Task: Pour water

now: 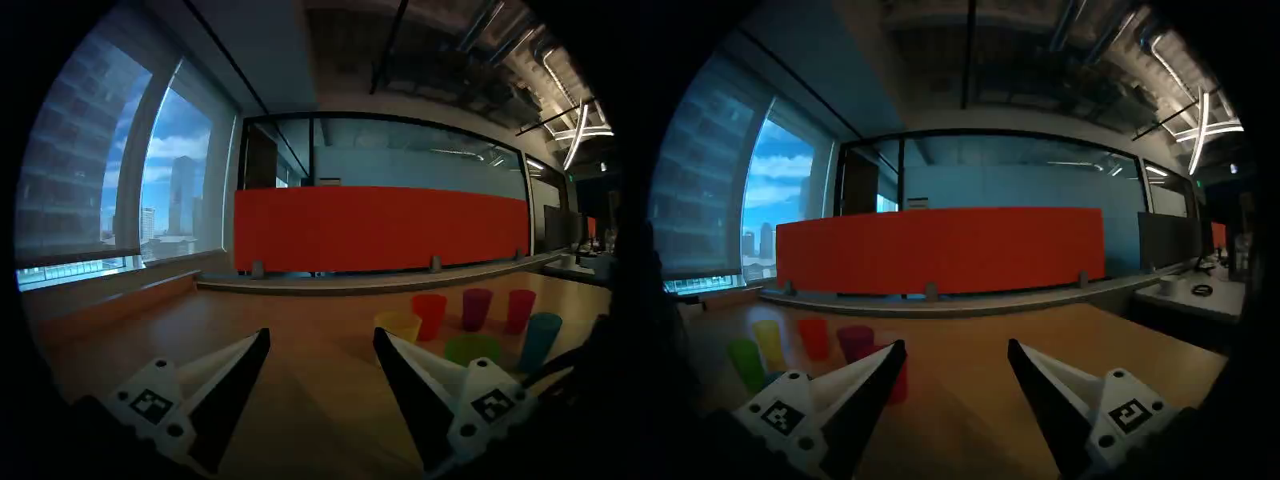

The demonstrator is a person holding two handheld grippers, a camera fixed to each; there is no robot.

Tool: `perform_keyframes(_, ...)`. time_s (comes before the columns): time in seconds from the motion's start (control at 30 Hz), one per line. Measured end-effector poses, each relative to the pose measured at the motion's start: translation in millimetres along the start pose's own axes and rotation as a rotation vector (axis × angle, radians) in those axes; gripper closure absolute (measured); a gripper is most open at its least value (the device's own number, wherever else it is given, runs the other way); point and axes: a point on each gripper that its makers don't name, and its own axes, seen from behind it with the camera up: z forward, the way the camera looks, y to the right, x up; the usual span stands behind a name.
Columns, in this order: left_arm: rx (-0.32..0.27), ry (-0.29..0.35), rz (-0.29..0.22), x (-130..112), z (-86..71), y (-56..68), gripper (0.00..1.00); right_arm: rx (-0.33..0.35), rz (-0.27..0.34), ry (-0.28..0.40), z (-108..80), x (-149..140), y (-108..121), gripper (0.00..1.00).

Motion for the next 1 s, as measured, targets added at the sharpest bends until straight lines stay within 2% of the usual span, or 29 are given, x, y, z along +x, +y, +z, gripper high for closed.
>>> perform_keyframes(1.0,0.0,0.0,0.0,-0.1,-0.2,-0.4,0.04,-0.003,-0.009,-0.026,4.7,-19.5,4.8,0.01)
